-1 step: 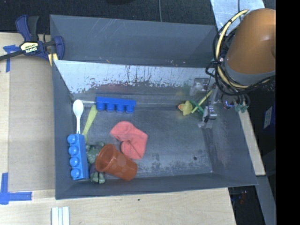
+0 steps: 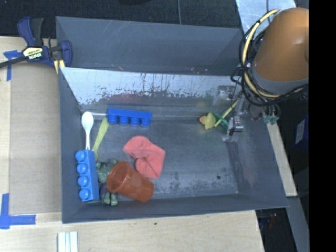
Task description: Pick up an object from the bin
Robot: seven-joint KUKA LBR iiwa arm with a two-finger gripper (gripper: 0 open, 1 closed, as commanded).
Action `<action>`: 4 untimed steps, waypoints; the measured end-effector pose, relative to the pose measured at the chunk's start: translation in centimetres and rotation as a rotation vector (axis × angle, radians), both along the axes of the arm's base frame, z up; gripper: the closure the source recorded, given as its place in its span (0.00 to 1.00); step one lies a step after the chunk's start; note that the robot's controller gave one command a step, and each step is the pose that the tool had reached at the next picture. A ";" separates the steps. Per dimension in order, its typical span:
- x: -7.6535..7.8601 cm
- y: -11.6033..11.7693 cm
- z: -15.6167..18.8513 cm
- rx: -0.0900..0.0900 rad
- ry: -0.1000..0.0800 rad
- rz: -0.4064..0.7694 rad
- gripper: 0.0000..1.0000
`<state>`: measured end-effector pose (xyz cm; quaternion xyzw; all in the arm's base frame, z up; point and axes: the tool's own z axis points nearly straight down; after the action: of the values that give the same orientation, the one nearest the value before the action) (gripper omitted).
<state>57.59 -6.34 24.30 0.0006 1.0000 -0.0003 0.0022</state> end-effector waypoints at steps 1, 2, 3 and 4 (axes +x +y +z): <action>1.8 3.1 4.7 -0.001 0.001 0.074 0.00; 1.5 7.8 0.8 0.000 -0.006 0.102 0.00; 3.4 13.9 -0.3 -0.003 -0.014 0.228 0.00; 1.5 16.8 -0.2 -0.003 -0.007 0.307 0.00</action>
Offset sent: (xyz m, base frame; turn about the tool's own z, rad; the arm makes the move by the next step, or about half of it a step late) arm 0.0084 0.1059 -0.0344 -0.1119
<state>59.07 10.47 24.06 -0.1521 0.9884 -0.0012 0.0055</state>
